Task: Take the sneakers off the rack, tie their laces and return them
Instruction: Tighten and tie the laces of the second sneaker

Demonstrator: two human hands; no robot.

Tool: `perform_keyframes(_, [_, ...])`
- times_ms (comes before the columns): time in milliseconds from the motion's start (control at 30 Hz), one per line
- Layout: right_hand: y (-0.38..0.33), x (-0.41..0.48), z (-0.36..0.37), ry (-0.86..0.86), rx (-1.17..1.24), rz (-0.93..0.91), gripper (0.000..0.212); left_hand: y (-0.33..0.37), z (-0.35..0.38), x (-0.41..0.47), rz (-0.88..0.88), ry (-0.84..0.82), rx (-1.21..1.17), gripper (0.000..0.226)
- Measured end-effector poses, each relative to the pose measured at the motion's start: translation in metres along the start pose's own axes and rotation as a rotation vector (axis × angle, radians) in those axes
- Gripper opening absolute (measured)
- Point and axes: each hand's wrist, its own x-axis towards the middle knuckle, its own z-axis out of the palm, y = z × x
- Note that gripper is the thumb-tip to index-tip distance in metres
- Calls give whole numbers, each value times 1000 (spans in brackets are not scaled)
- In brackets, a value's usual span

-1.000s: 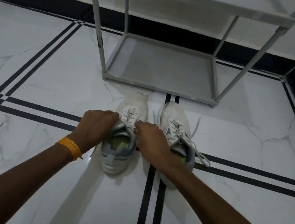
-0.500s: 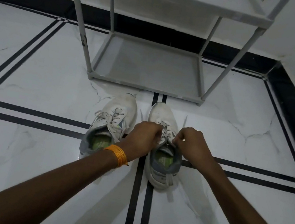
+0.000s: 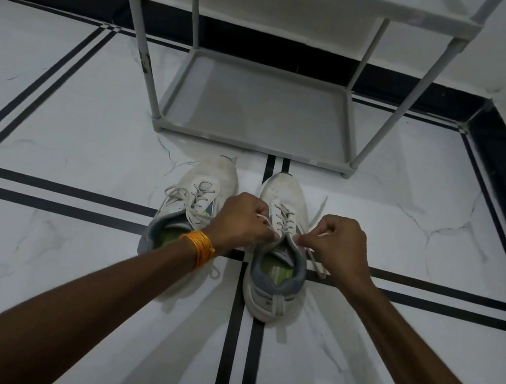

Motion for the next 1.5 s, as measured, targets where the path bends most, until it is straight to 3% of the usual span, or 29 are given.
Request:
perform_keyframes(233, [6,-2,9,61,-125,-124,47,-3,9,1,78,127,72,48])
perform_keyframes(467, [10,3,7,75,-144,-142,48,-5,4,-3,83,193,176,36])
perform_keyframes(600, [-4,8,-23,-73,-290,-196,61,10,-23,-12,134,293,264,44])
perform_keyframes(733, [-33,20,-74,-212,-203,-159,50,40,-57,-14,256,365,116,54])
perform_keyframes(833, [-65,24,-97,-255,-110,-247,48,68,-66,-20,405,256,139,50])
perform_keyframes(1000, [-119,26,-100,-175,-150,-538,49,93,-45,-19,772,-136,455,36])
perform_keyframes(1067, [-133,27,-96,-187,-165,-601,46,95,-42,-8,878,-105,724,26])
perform_keyframes(1133, [-139,29,-93,-155,-195,-634,47,97,-48,2,835,9,926,33])
perform_keyframes(1267, [-135,34,-90,-129,-99,-619,41,105,-63,16,835,79,1044,34])
perform_keyframes(1367, [-126,37,-90,-49,-64,-547,16,115,-68,13,644,-6,764,36])
perform_keyframes(1433, [-117,37,-89,12,-66,-480,25,121,-71,14,410,-135,347,41])
perform_keyframes(1500, [-108,32,-88,-59,-52,-373,27,123,-77,15,244,-197,33,38])
